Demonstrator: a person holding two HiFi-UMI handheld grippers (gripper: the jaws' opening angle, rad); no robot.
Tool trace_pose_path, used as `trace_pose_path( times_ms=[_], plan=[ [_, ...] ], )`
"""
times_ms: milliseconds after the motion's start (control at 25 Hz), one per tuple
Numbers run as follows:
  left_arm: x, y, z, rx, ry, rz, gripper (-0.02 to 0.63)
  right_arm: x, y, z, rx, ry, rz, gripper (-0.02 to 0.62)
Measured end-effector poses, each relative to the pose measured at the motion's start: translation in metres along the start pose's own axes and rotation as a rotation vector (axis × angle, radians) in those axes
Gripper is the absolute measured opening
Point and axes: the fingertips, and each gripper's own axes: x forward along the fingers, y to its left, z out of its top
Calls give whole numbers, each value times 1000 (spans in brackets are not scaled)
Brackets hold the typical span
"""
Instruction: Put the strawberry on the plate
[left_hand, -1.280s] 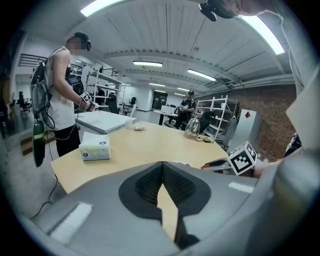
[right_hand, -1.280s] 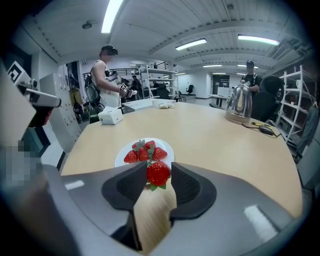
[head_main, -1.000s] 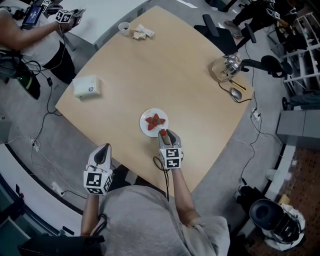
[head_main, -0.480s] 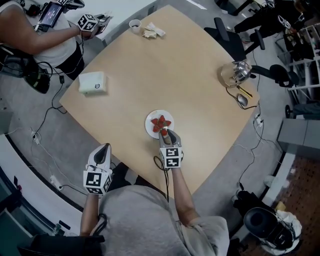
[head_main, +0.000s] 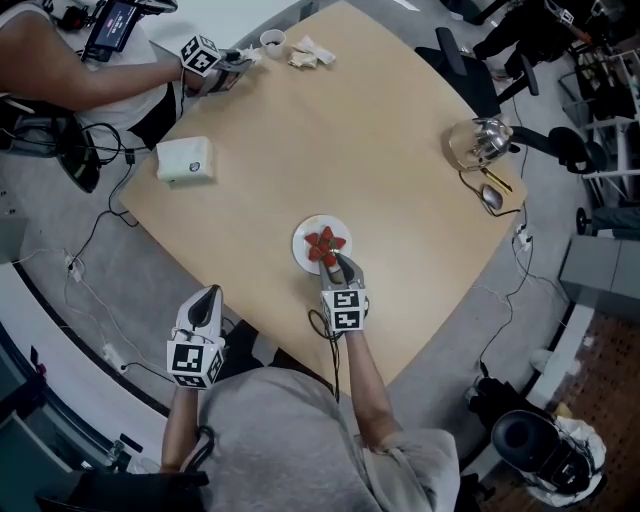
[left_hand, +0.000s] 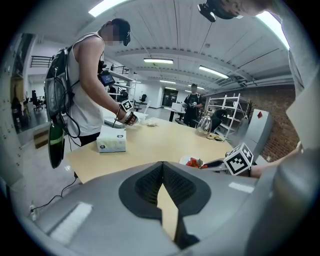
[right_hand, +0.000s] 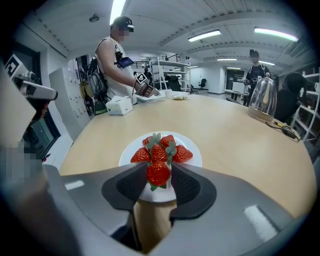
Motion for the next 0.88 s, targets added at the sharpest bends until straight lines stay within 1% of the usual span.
trace_pose_path(
  times_ms=[440,880],
  plan=[
    [0,-1,-2,1,8,4,20,5,0,-5,-8,11,5,155],
    [-2,-2,-2,5,11,8,20,9,1,-3,-20,-7,9,156]
  ],
)
